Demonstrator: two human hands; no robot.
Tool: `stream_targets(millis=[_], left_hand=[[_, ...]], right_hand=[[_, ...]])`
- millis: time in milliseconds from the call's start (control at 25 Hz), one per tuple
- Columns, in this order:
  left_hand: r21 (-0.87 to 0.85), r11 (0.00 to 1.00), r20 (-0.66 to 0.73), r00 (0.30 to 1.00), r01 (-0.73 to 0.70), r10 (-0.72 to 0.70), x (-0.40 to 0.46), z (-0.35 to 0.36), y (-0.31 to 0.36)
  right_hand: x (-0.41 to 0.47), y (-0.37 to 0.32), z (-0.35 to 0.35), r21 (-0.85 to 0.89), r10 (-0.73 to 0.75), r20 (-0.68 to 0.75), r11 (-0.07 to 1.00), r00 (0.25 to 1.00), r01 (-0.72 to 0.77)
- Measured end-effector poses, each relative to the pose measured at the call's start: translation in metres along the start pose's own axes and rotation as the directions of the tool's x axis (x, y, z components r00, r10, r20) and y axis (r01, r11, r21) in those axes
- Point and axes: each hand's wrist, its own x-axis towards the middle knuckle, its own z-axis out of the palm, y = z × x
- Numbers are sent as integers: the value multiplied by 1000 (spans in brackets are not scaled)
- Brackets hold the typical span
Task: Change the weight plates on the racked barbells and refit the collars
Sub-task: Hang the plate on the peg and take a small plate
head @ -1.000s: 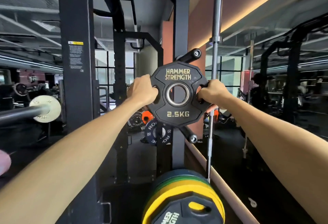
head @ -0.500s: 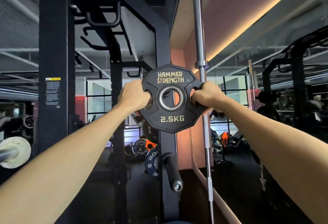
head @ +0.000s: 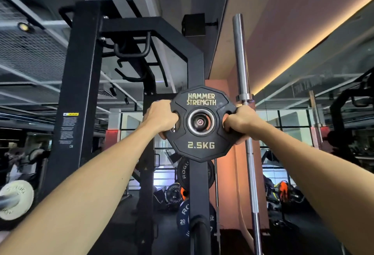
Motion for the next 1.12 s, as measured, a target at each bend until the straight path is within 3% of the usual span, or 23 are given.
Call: stream_targets(millis=[200,400,720,960,1120], left_hand=[[16,1000,16,1000,20,-20,32,37,-22],[75,997,-16,1000,7,-6,69,88,-51],[110,993,-31,999,40,-37,110,154,-81],[108,994,-29,999,27,-24,117,157,-84],[117,992,7,998,56,-58,99,158,-80]], right_hand=[[47,28,27,12,26,16,1000,1000,-27],[102,62,64,-26,-6,-65,1000,998,5],[162,93,104,-1,84,-11,996,996,-84],[173,103,112,73,47,-28,996,998,-45],[152,112,118,-9,123,9,992,992,-123]])
